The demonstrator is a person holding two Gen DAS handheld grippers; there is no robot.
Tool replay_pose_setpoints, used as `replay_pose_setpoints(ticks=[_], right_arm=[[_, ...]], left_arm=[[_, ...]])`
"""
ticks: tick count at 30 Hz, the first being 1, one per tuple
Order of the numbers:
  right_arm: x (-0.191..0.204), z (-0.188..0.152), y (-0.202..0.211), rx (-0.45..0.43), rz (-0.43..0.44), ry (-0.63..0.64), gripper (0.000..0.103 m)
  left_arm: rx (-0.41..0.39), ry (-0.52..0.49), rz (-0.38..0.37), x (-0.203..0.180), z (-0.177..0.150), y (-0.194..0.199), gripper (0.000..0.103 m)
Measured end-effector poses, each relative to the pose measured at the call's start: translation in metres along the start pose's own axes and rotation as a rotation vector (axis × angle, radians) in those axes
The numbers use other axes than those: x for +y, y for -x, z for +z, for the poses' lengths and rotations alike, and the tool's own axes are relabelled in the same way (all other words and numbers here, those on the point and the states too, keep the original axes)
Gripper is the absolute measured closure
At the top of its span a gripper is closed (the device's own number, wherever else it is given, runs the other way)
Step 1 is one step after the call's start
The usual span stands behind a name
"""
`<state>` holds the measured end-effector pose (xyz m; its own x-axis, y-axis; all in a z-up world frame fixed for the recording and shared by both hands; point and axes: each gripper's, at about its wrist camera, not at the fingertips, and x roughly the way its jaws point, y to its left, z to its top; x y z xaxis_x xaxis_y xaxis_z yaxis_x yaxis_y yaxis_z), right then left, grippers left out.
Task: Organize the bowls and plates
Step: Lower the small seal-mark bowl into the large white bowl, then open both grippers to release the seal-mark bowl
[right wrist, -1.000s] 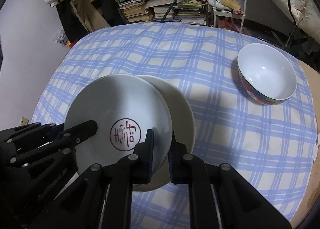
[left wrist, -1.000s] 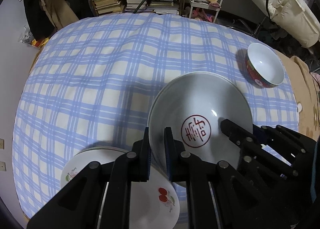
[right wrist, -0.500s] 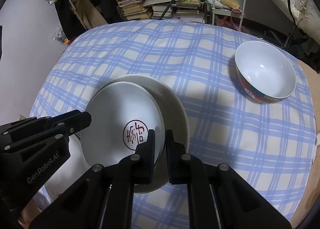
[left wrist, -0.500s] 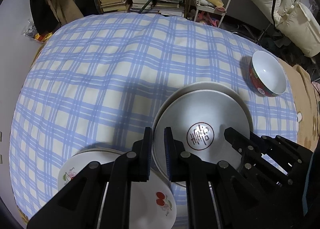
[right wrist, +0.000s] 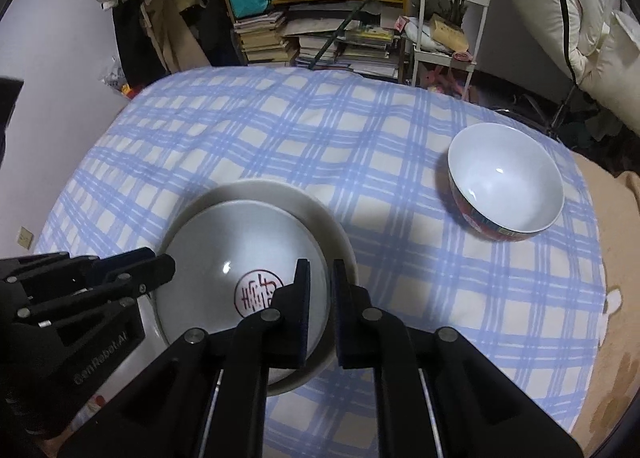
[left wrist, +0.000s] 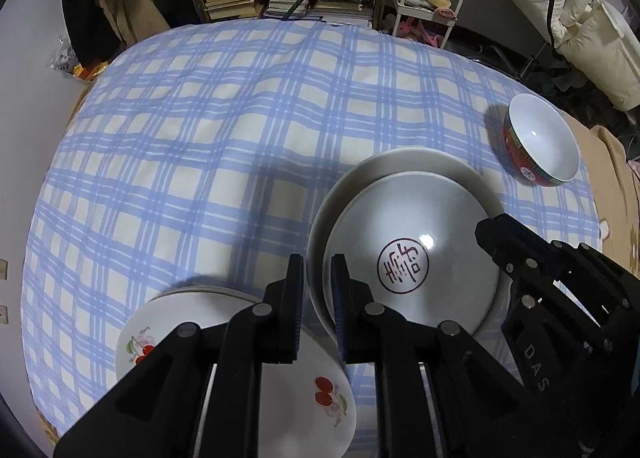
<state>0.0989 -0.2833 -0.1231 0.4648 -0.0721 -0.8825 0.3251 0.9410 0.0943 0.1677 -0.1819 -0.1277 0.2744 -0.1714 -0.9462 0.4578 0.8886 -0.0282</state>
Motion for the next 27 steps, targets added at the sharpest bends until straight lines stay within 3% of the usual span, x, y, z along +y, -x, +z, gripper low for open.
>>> replay_pose_setpoints(ticks=[7,11,12,14,16,18,20,27], right_arm=[[-0.013,0.005,0.012,-0.024,0.021,-0.055,0.091],[-0.028,0.013,0.029,-0.076,0.024,-0.074,0.087],[-0.034,0.016,0.034,-0.094,0.009,-0.083,0.084],[-0.045,0.021,0.041,-0.112,-0.016,-0.09,0.054],[-0.06,0.026,0.047,-0.135,-0.04,-0.111,0.041],[-0.074,0.03,0.051,-0.155,-0.043,-0.14,0.03],[-0.089,0.034,0.052,-0.152,-0.036,-0.162,0.017],[-0.135,0.051,0.045,-0.11,-0.098,-0.171,0.014]], left_arm=[[-0.029,0.002,0.034,-0.001,0.01,0.017,0.085],[-0.065,-0.035,0.048,-0.013,0.021,0.03,0.074],[-0.075,-0.042,0.052,-0.015,0.024,0.032,0.067],[-0.107,-0.06,0.053,-0.024,0.031,0.04,0.055],[-0.133,-0.079,0.058,-0.035,0.04,0.045,0.048],[-0.137,-0.094,0.064,-0.045,0.047,0.046,0.031],[-0.147,-0.102,0.049,-0.056,0.055,0.044,0.028],[-0.13,-0.15,-0.025,-0.098,0.078,0.02,0.027]])
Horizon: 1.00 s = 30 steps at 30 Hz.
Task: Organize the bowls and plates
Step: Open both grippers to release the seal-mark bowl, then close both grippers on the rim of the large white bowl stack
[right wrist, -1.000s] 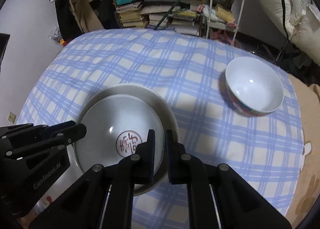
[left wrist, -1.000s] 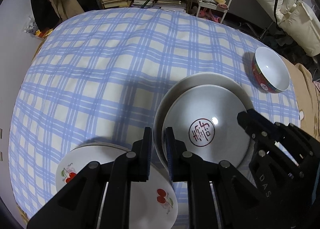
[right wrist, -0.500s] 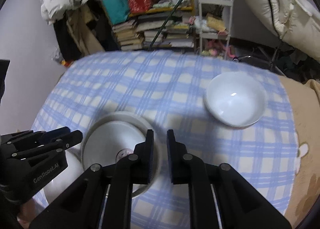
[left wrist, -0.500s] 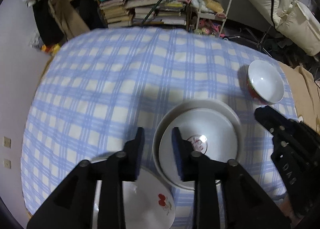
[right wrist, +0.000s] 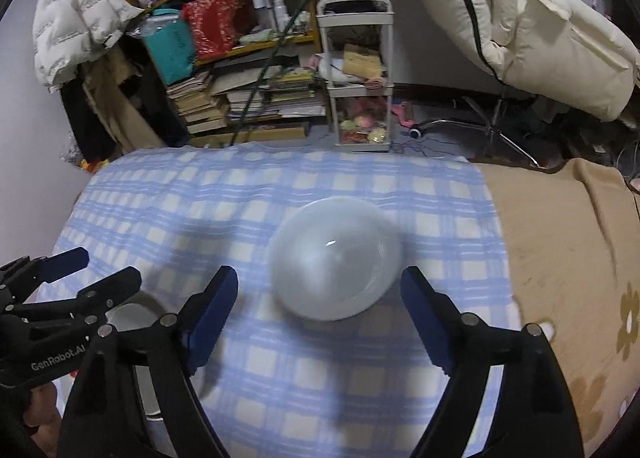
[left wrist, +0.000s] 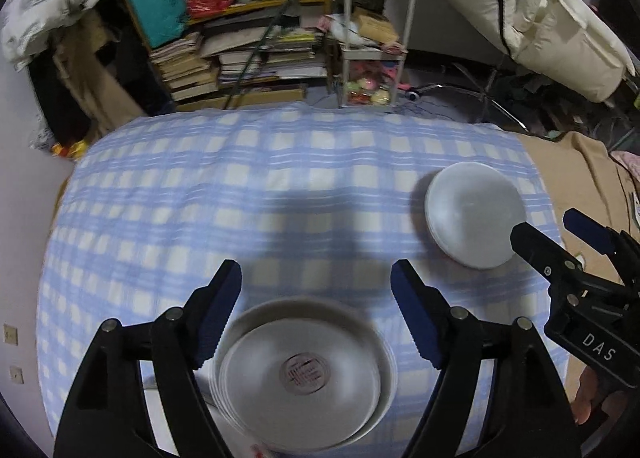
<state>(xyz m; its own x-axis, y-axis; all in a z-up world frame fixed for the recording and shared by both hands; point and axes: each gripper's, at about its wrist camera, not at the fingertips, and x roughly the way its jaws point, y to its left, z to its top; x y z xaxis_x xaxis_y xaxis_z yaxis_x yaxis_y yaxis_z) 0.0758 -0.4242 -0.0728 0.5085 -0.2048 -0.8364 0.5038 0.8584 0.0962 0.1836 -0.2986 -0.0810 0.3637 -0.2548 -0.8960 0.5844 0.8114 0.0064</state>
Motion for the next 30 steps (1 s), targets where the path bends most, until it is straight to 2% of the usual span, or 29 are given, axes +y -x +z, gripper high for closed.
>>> replay_pose_setpoints(ticks=[5,11,16,19,20,21,22,23,24,25,26,30], right_arm=[[-0.023,0.007,-0.015,0.025,-0.047,0.004,0.013],[-0.042,0.008,-0.039,0.072,-0.072,0.019,0.013],[-0.053,0.008,-0.06,0.116,-0.072,0.025,0.013],[-0.057,0.007,-0.07,0.135,-0.052,0.008,0.014],[-0.057,0.007,-0.072,0.141,-0.042,0.001,0.017],[-0.058,0.006,-0.075,0.151,-0.024,-0.01,0.021],[-0.058,0.006,-0.078,0.164,-0.003,-0.02,0.034],[-0.057,0.005,-0.081,0.181,0.014,-0.028,0.048],[-0.057,0.003,-0.087,0.212,0.043,-0.04,0.056],[-0.056,0.002,-0.09,0.229,0.06,-0.048,0.07],[-0.056,0.0,-0.092,0.247,0.082,-0.059,0.078],[-0.055,-0.006,-0.094,0.264,0.06,-0.081,0.08]], left_arm=[[0.025,0.006,-0.073,-0.02,0.017,-0.025,0.027],[0.076,0.025,-0.09,-0.035,0.033,-0.058,0.027],[0.074,-0.016,-0.124,-0.048,0.04,-0.075,0.029],[0.113,-0.038,-0.141,-0.055,0.041,-0.089,0.05],[0.127,-0.039,-0.15,-0.057,0.041,-0.093,0.06],[0.136,-0.036,-0.162,-0.058,0.041,-0.097,0.066],[0.148,-0.029,-0.181,-0.06,0.04,-0.101,0.069],[0.159,-0.024,-0.202,-0.061,0.04,-0.103,0.077],[0.171,-0.022,-0.232,-0.063,0.039,-0.105,0.089],[0.197,-0.042,-0.279,-0.067,0.037,-0.108,0.095],[0.191,-0.062,-0.274,-0.069,0.035,-0.106,0.095],[0.151,-0.111,-0.238,-0.077,0.031,-0.094,0.095]])
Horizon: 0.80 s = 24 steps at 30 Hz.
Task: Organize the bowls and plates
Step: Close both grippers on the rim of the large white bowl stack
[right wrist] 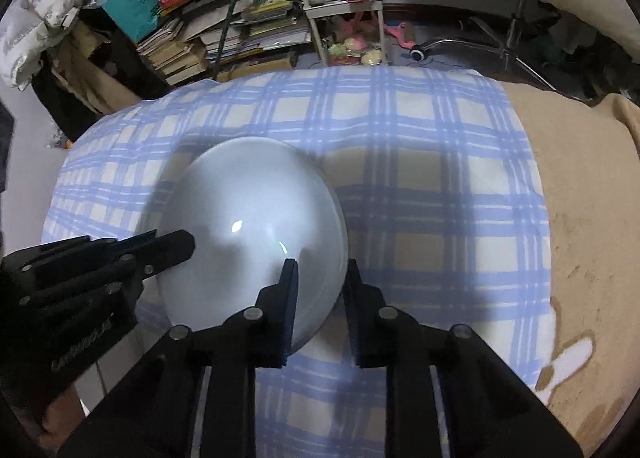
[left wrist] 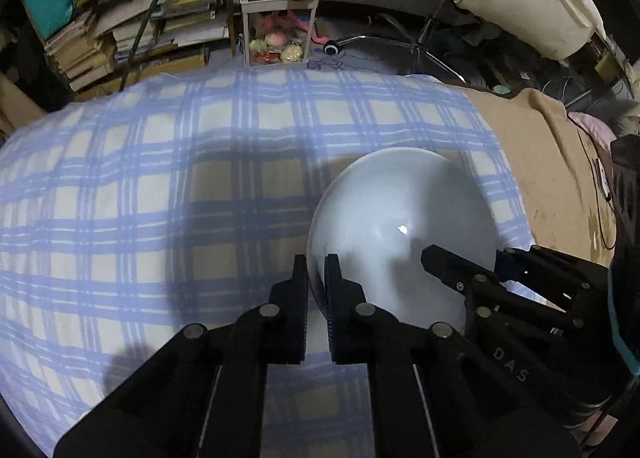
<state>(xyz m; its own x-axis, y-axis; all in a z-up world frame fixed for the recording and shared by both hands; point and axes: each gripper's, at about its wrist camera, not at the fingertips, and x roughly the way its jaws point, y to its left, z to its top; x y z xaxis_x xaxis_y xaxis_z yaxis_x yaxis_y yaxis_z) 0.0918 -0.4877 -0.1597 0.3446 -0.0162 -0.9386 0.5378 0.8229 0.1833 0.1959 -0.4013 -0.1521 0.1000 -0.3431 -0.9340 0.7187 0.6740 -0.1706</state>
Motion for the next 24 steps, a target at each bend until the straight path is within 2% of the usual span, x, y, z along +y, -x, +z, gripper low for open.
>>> replay_pose_setpoints(ticks=[4,9,15,20,24], right_arm=[[0.009,-0.009,0.004,0.024,0.017,0.006,0.081],[0.026,-0.024,0.017,0.015,0.031,0.014,0.081],[0.052,-0.036,0.048,-0.047,0.088,0.023,0.081],[0.076,-0.048,0.073,-0.093,0.114,0.051,0.081],[0.091,-0.058,0.085,-0.128,0.162,0.039,0.081]], left_arm=[[-0.012,-0.013,0.053,-0.003,-0.006,0.015,0.095],[-0.032,-0.03,0.082,-0.001,-0.017,0.045,0.095],[-0.067,-0.03,0.108,0.016,-0.031,0.086,0.095],[-0.111,-0.008,0.141,0.029,-0.056,0.122,0.095],[-0.123,0.031,0.159,0.042,-0.075,0.136,0.094]])
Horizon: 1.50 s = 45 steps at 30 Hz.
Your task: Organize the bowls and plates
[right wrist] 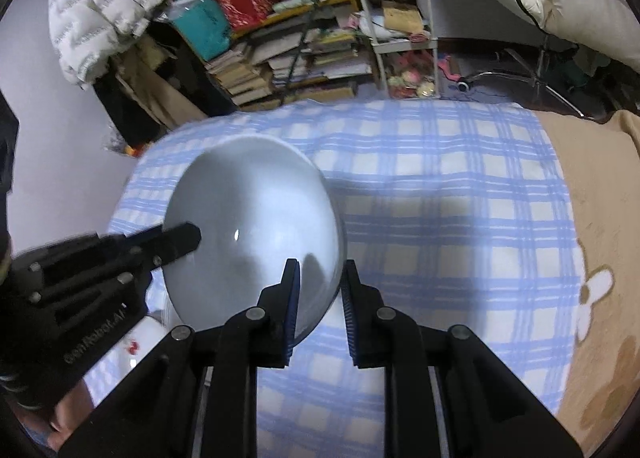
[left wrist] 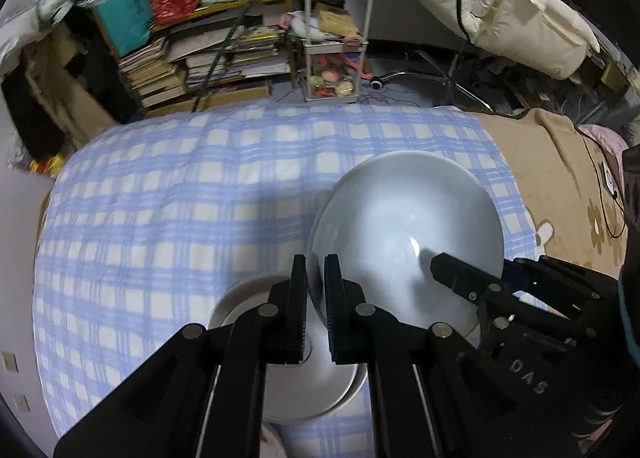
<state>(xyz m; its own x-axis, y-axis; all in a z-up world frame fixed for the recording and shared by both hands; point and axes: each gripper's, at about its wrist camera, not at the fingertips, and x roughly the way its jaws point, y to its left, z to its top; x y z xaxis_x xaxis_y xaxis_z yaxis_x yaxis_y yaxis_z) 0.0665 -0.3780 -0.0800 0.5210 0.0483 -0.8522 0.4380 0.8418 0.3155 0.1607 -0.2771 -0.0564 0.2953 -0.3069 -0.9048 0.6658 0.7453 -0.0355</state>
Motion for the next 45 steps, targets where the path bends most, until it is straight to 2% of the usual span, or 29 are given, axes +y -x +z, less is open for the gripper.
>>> replay_pose_setpoints(ticks=[7,11,16,19,24,30,35,42,45], right_arm=[[0.025,-0.021,-0.005,-0.003,-0.003,-0.003,0.081],[0.034,-0.035,-0.013,-0.011,0.021,-0.005,0.081],[0.045,-0.047,-0.03,0.024,0.018,0.02,0.081],[0.053,-0.049,-0.034,0.015,-0.001,0.06,0.081],[0.058,-0.053,-0.042,-0.003,0.025,0.054,0.081],[0.069,-0.058,-0.05,0.007,0.015,0.1,0.081],[0.076,-0.063,-0.058,0.024,-0.032,0.156,0.081],[0.087,-0.069,-0.056,-0.041,-0.138,0.22,0.081],[0.085,-0.069,-0.054,-0.045,-0.134,0.217,0.081]], left_arm=[[-0.04,-0.021,0.039,0.012,-0.036,0.01,0.094],[-0.052,0.054,0.016,0.03,-0.056,0.01,0.094],[-0.051,0.09,0.011,0.043,-0.066,0.006,0.094],[-0.039,0.104,0.019,0.049,-0.07,0.002,0.094],[-0.005,0.163,0.016,0.062,-0.083,-0.009,0.094],[0.041,0.205,0.013,0.073,-0.098,-0.022,0.093],[0.04,0.199,0.026,0.073,-0.102,-0.025,0.093],[0.04,0.233,0.002,0.076,-0.103,-0.028,0.092],[0.04,0.229,0.003,0.076,-0.104,-0.028,0.092]])
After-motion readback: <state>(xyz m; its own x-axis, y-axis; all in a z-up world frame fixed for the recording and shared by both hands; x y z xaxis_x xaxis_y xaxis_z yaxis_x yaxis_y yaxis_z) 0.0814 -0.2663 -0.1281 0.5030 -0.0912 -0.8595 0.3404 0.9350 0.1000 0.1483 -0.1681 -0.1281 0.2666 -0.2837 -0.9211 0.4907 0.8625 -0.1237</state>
